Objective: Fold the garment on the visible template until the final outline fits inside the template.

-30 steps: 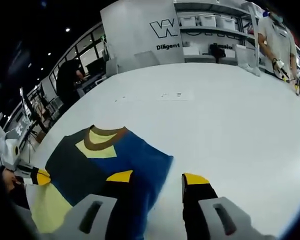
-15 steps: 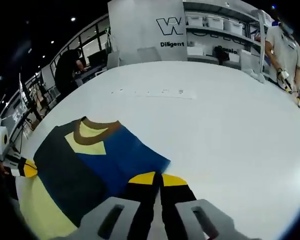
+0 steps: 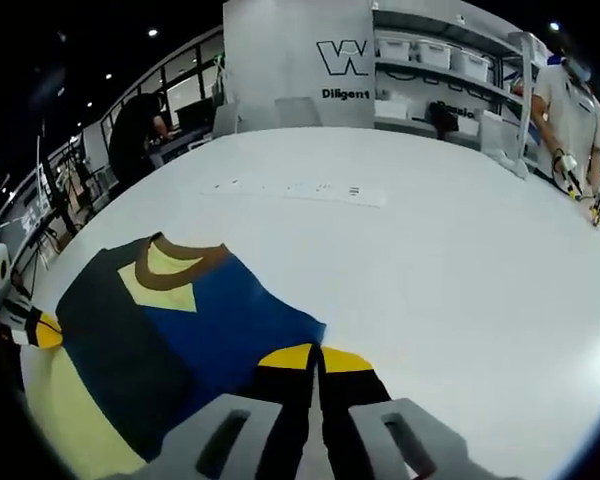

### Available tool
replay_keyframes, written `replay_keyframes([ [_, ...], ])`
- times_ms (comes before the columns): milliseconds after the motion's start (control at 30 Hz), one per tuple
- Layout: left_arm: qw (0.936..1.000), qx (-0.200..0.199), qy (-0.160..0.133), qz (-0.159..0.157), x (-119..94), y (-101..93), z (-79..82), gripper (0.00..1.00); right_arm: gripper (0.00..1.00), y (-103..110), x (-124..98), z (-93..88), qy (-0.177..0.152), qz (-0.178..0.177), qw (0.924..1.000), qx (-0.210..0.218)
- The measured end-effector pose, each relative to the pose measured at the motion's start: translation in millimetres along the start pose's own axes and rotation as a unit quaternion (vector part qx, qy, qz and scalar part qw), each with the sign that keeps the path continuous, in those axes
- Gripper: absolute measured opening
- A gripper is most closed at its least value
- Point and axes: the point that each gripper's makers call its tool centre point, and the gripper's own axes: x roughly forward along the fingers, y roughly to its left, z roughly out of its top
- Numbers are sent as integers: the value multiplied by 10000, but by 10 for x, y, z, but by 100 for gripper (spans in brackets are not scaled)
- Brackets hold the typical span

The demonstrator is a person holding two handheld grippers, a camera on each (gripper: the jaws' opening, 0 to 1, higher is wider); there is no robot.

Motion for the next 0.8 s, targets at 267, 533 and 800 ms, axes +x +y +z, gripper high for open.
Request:
replay_keyframes([
  [267, 9998, -123, -154, -68, -108, -43, 43, 28, 25, 99, -172, 137, -326, 209, 9970, 665],
  [533, 9995, -126, -282, 108, -297, -5, -4, 54, 61, 348, -495, -47, -139, 556, 9953, 776],
  [800, 9993, -37, -337, 130, -465, -22, -81, 72, 77, 565, -904, -295, 52, 876, 9946, 562],
])
